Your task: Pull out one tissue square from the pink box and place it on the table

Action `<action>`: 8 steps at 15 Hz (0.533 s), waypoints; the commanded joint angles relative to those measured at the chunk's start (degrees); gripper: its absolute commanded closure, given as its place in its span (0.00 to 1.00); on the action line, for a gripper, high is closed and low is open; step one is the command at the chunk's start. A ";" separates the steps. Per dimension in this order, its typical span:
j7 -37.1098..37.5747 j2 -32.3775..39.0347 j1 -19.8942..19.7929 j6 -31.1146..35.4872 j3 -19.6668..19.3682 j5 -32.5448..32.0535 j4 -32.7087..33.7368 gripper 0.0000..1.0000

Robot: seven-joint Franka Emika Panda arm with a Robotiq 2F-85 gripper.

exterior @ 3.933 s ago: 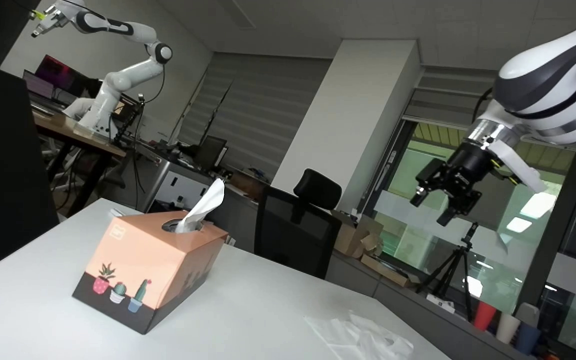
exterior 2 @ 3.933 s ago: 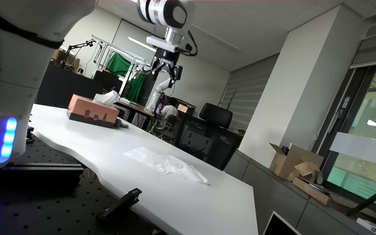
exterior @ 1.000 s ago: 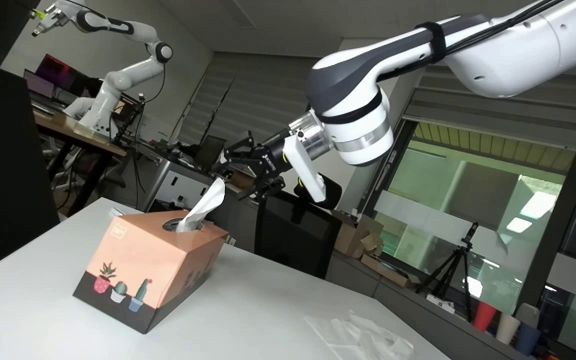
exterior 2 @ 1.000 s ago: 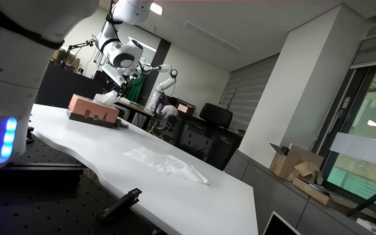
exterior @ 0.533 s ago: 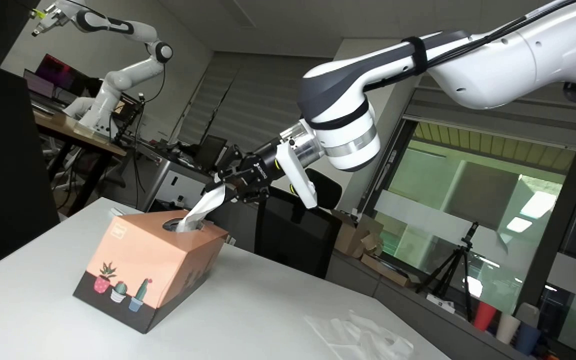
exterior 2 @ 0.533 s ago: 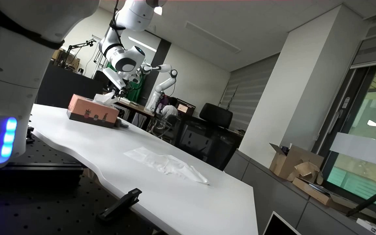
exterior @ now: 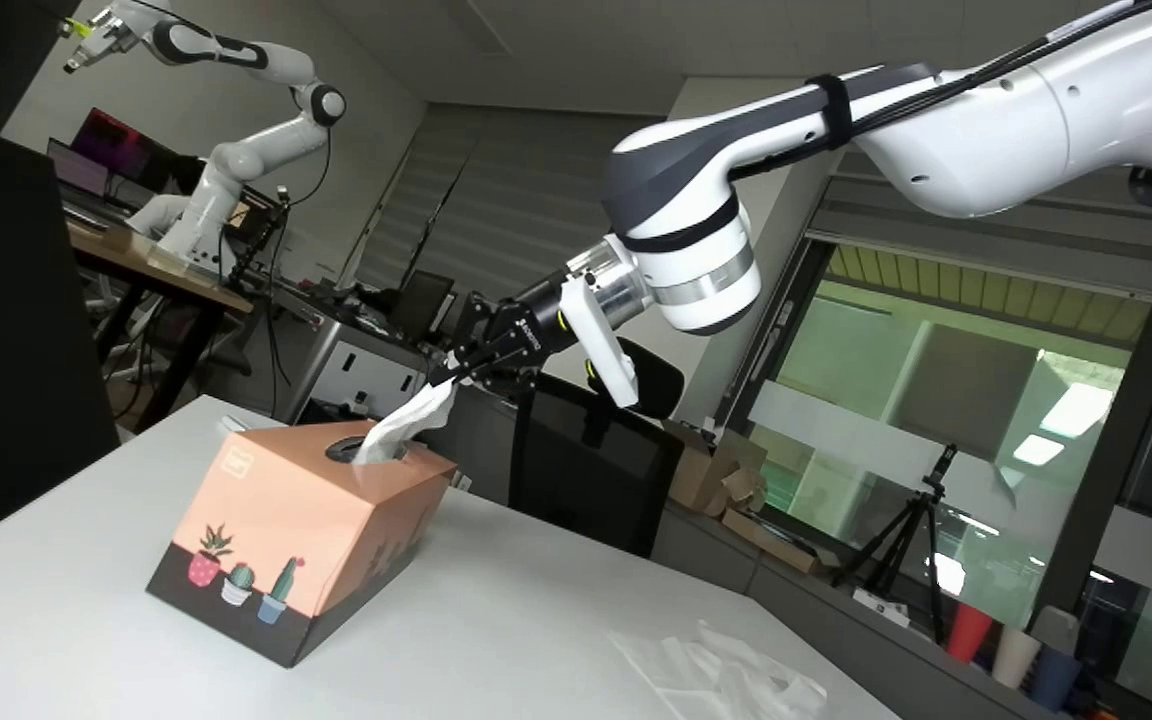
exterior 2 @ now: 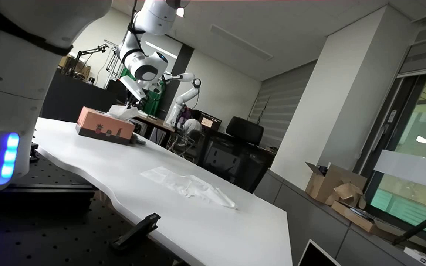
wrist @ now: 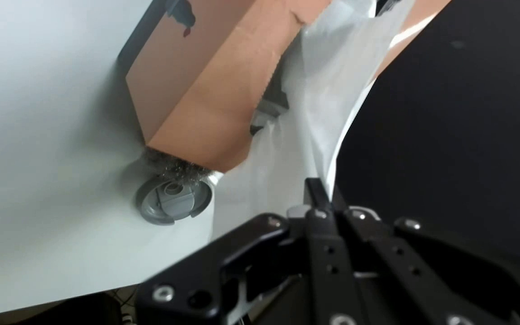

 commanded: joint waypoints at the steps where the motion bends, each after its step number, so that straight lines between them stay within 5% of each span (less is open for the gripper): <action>1: 0.65 -4.65 -1.17 -4.26 -1.56 -0.06 0.08 1.00; 8: 0.88 -16.56 -0.95 -12.42 -9.90 -0.06 -0.61 1.00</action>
